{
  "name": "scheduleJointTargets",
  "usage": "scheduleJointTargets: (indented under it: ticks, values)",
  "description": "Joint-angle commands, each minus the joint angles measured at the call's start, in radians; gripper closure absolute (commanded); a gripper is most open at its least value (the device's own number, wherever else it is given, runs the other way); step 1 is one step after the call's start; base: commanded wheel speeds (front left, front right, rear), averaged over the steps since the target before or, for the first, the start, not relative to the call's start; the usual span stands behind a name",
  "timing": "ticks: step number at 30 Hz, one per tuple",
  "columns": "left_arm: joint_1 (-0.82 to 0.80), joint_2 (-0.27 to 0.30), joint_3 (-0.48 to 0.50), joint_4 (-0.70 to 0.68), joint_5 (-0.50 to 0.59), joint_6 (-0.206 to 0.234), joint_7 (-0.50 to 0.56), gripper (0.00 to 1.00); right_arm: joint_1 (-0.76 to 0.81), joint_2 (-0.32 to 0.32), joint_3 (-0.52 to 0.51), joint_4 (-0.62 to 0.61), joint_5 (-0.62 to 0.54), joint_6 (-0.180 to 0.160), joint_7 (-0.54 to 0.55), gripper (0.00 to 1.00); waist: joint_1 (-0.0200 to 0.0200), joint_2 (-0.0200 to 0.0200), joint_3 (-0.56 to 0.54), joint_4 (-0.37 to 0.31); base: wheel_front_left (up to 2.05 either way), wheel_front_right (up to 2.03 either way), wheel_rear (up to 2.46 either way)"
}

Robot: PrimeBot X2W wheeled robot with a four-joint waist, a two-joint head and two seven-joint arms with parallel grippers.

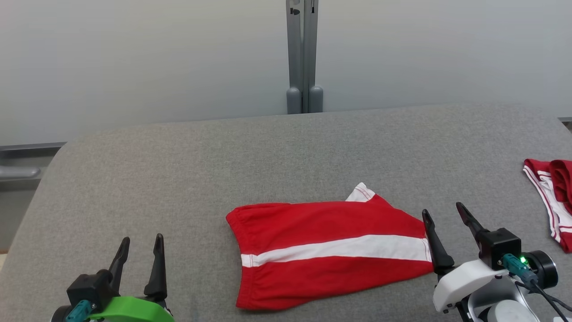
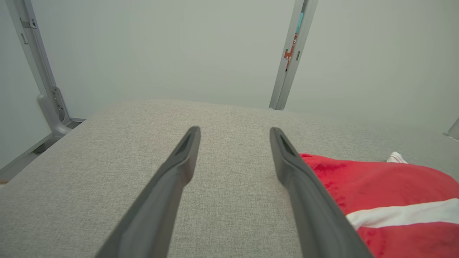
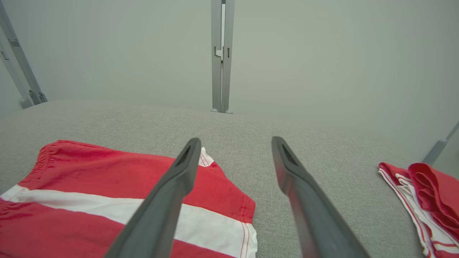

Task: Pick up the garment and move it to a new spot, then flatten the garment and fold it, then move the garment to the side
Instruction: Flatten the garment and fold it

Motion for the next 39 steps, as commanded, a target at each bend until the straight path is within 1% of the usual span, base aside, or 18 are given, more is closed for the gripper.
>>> scheduleJointTargets:
  ticks: [1,10,13,15,17,18,20,22,24,26,30,35,39]
  values:
    - [-0.008,-0.004,0.008,0.003,0.005,-0.006,0.000,0.00,0.005,0.000,0.000,-0.005,-0.006,-0.002,0.001,0.00,0.0000,0.0000,0.001,0.000,0.00,0.00,0.00]
    - [-0.021,-0.022,0.021,0.019,0.031,-0.023,0.000,0.00,-0.006,-0.006,0.003,-0.005,-0.007,-0.002,0.010,0.00,0.0000,0.0000,0.007,-0.001,0.00,0.00,0.00]
    - [-0.041,-0.036,-0.001,0.040,0.011,-0.029,0.013,0.00,-0.024,-0.013,0.008,-0.011,0.007,-0.002,0.031,0.00,0.0000,0.0000,0.013,-0.003,0.00,0.00,0.00]
    - [-0.062,-0.050,-0.027,0.061,-0.014,-0.034,0.071,0.00,-0.030,-0.012,0.009,-0.006,0.040,-0.002,0.073,0.00,0.0000,0.0000,0.017,-0.005,0.00,0.00,0.00]
    - [-0.089,-0.057,-0.059,0.085,-0.020,-0.035,0.162,0.00,-0.043,-0.024,0.010,-0.010,0.061,-0.002,0.121,0.00,0.0000,0.0000,0.024,-0.007,0.00,0.00,0.00]
    - [-0.105,-0.071,-0.077,0.098,-0.041,-0.036,0.226,0.00,-0.050,-0.030,0.015,-0.014,0.071,-0.002,0.148,0.00,0.0000,0.0000,0.027,-0.009,0.00,0.00,0.00]
    - [-0.130,-0.084,-0.106,0.120,-0.063,-0.022,0.343,0.00,-0.060,-0.039,0.020,-0.016,0.092,-0.002,0.193,0.00,0.0000,0.0000,0.036,-0.014,0.00,0.00,0.00]
    - [-0.152,-0.097,-0.119,0.136,-0.103,0.001,0.451,0.00,-0.066,-0.048,0.022,-0.013,0.114,-0.002,0.236,0.00,0.0000,0.0000,0.044,-0.020,0.00,0.00,0.00]
    - [-0.170,-0.107,-0.140,0.139,-0.136,0.019,0.535,0.00,-0.070,-0.050,0.026,0.000,0.140,-0.002,0.293,0.00,0.0000,0.0000,0.053,-0.029,0.00,0.00,0.00]
    - [-0.182,-0.111,-0.161,0.129,-0.150,0.035,0.582,0.00,-0.082,-0.040,0.019,0.017,0.184,-0.002,0.351,0.00,0.0000,0.0000,0.065,-0.040,0.00,0.00,0.00]
    - [-0.187,-0.112,-0.190,0.124,-0.171,0.066,0.634,0.00,-0.103,-0.048,0.041,0.033,0.226,-0.001,0.442,0.00,0.0000,0.0000,0.081,-0.054,0.00,0.00,0.00]
    - [-0.191,-0.115,-0.199,0.111,-0.196,0.106,0.645,0.00,-0.112,-0.052,0.054,0.029,0.244,-0.001,0.458,0.00,0.0000,0.0000,0.094,-0.059,0.00,0.00,0.00]
    - [-0.195,-0.115,-0.199,0.106,-0.208,0.111,0.641,0.00,-0.121,-0.038,0.058,0.041,0.282,-0.001,0.473,0.00,0.0000,0.0000,0.105,-0.064,0.00,0.00,0.00]
